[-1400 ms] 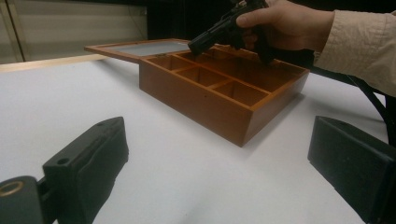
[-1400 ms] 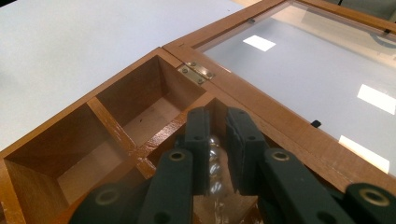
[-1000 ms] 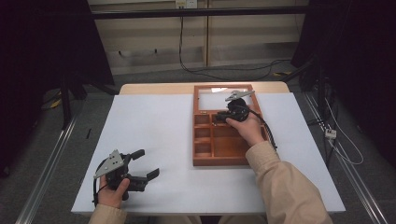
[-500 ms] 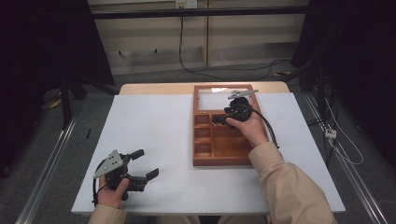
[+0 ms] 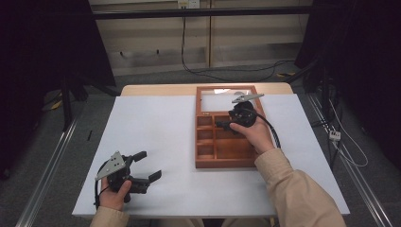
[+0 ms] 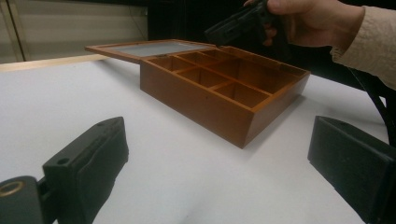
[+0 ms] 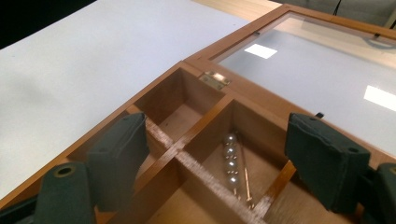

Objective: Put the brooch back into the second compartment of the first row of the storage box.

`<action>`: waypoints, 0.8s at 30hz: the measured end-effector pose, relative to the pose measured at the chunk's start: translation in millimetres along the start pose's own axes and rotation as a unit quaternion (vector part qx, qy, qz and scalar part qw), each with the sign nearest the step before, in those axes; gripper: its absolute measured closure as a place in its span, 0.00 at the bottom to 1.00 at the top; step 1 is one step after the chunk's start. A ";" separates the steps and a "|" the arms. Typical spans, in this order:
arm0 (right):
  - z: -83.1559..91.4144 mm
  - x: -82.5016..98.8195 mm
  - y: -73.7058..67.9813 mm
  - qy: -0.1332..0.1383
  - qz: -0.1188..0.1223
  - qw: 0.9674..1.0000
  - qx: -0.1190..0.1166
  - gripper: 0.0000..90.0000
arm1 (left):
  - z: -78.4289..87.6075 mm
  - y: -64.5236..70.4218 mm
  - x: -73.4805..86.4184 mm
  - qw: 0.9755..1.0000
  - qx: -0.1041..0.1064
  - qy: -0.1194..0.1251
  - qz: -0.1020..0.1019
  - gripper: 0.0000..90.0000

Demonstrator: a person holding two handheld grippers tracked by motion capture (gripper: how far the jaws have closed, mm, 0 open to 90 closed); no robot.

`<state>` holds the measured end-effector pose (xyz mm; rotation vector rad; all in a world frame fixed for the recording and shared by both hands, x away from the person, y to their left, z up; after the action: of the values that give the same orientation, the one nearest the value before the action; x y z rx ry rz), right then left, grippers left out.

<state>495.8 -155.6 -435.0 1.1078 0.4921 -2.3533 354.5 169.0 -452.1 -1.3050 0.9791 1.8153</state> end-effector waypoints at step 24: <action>29.6 16.6 -22.3 0.004 0.028 0.999 -0.023 0.19 | 0.2 -0.1 0.1 1.000 -0.001 0.000 0.000 0.05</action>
<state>455.9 -157.2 -427.6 1.0967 0.5093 -2.2775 354.4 169.3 -452.2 -1.3055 0.9773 1.8177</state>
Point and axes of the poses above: each handheld gripper's, and its own axes: z roughly backward along the jaws, x roughly out of its underside, y roughly to its right, the point moved 6 cm from there along -z, roughly forward along the jaws, and after that the axes turned 5 degrees about x, right-handed, at the moved point
